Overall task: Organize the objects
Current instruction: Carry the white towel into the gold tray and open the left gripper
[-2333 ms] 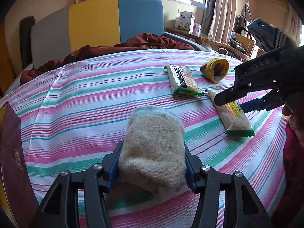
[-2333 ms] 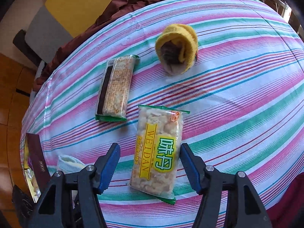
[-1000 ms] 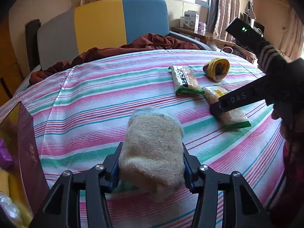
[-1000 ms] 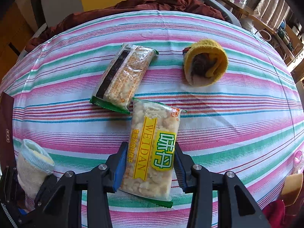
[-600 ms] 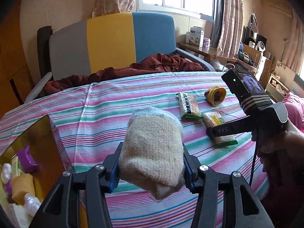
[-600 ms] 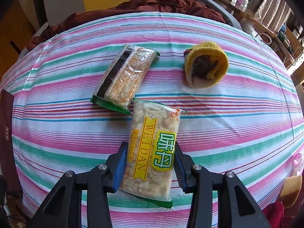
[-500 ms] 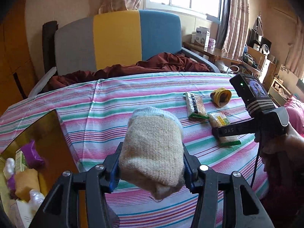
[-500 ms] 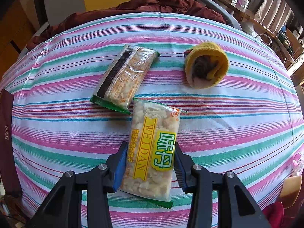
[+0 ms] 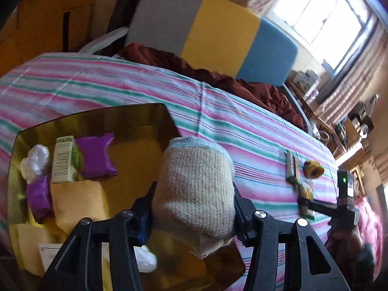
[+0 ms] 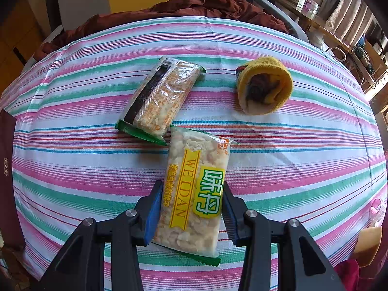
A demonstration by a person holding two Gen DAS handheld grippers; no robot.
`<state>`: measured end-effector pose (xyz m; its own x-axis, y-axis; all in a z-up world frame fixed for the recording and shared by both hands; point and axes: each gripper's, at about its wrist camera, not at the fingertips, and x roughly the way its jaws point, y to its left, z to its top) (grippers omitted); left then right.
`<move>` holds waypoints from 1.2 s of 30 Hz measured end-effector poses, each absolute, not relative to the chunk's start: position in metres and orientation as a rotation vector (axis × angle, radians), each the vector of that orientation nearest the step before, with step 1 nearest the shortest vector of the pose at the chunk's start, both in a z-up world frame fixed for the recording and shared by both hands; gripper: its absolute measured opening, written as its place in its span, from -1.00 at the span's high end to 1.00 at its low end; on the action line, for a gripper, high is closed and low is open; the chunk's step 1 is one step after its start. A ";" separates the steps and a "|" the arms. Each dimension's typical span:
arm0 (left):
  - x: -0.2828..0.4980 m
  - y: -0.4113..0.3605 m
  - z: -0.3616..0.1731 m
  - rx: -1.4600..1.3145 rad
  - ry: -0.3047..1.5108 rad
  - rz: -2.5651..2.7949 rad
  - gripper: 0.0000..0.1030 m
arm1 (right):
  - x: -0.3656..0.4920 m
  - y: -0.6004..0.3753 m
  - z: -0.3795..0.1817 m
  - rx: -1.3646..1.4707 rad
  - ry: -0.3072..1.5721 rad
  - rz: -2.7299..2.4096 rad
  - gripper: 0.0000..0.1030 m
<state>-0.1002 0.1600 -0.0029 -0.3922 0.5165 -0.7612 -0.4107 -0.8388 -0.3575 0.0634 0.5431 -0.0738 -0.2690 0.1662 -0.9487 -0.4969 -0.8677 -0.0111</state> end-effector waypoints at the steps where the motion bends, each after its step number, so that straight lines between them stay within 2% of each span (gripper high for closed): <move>1: -0.109 0.147 -0.004 -1.296 -0.189 2.253 -0.04 | 0.064 0.544 -0.073 -1.574 0.404 2.175 0.13; 6: -0.142 0.108 -0.017 -1.400 -0.354 2.283 -0.04 | 0.057 0.543 -0.075 -1.576 0.397 2.175 0.13; 12: -0.161 0.111 -0.025 -1.453 -0.438 2.256 -0.04 | 0.056 0.544 -0.076 -1.576 0.400 2.174 0.13; 25: -0.194 0.165 -0.073 -1.547 -0.172 2.334 -0.05 | 0.055 0.544 -0.077 -1.577 0.401 2.174 0.13; 28: -0.196 0.166 -0.077 -1.546 -0.133 2.340 -0.13 | 0.055 0.544 -0.077 -1.576 0.403 2.173 0.13; 31: -0.193 0.164 -0.071 -1.516 -0.113 2.348 -0.25 | 0.054 0.546 -0.079 -1.576 0.402 2.174 0.12; 36: -0.171 0.155 -0.041 -1.400 -0.043 2.415 -0.25 | 0.054 0.546 -0.079 -1.576 0.398 2.174 0.13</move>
